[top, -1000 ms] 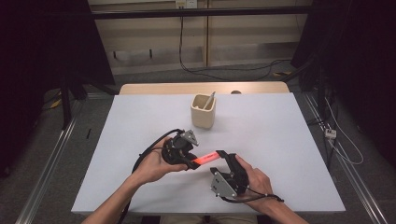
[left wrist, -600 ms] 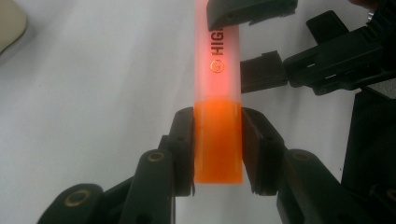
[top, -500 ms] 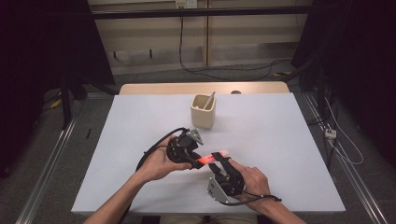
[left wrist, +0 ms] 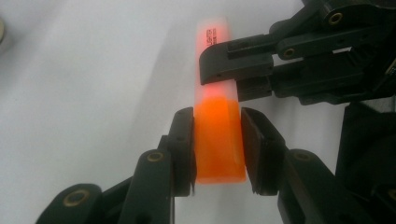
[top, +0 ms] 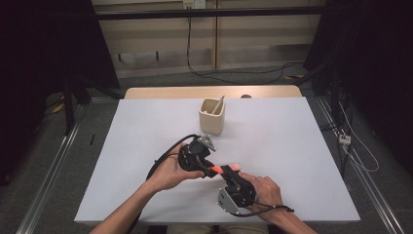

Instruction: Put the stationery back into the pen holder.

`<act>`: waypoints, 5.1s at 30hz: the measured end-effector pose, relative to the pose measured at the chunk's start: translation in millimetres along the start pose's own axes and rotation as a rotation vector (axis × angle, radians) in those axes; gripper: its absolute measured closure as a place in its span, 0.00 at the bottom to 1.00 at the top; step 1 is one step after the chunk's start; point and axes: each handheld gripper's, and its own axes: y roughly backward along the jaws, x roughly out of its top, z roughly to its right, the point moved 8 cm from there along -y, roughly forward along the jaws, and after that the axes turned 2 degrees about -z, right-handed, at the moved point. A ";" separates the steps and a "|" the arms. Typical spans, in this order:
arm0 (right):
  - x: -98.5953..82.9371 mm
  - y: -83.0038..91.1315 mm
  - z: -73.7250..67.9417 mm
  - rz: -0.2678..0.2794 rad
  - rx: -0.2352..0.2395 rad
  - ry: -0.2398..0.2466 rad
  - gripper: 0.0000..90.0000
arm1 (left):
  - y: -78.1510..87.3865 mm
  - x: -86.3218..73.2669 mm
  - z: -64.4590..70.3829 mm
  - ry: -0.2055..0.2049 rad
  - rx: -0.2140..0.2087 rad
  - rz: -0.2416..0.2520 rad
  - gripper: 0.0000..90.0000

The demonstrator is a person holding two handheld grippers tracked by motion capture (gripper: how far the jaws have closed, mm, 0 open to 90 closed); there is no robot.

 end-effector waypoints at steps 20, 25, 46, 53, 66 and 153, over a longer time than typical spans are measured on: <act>-21.5 3.6 18.5 0.005 0.090 -0.331 0.87 | 6.9 -19.6 -15.6 0.008 0.120 0.125 0.19; -26.6 3.9 26.1 0.024 0.115 -0.447 0.87 | 12.9 -24.5 -25.3 0.049 0.152 0.178 0.10; -46.0 3.2 47.2 0.055 0.157 -0.739 0.86 | 42.5 -81.6 -39.7 0.227 0.358 0.421 0.10; -48.1 2.0 52.6 0.072 0.211 -0.816 0.86 | 49.1 -91.8 -28.3 0.248 0.363 0.455 0.09; -44.5 -7.1 81.4 0.110 0.219 -0.895 0.86 | 56.0 -124.2 -31.6 0.305 0.423 0.461 0.09; -19.5 -158.6 186.8 0.143 0.141 -1.155 0.86 | 60.6 -137.5 -29.5 0.333 0.438 0.496 0.07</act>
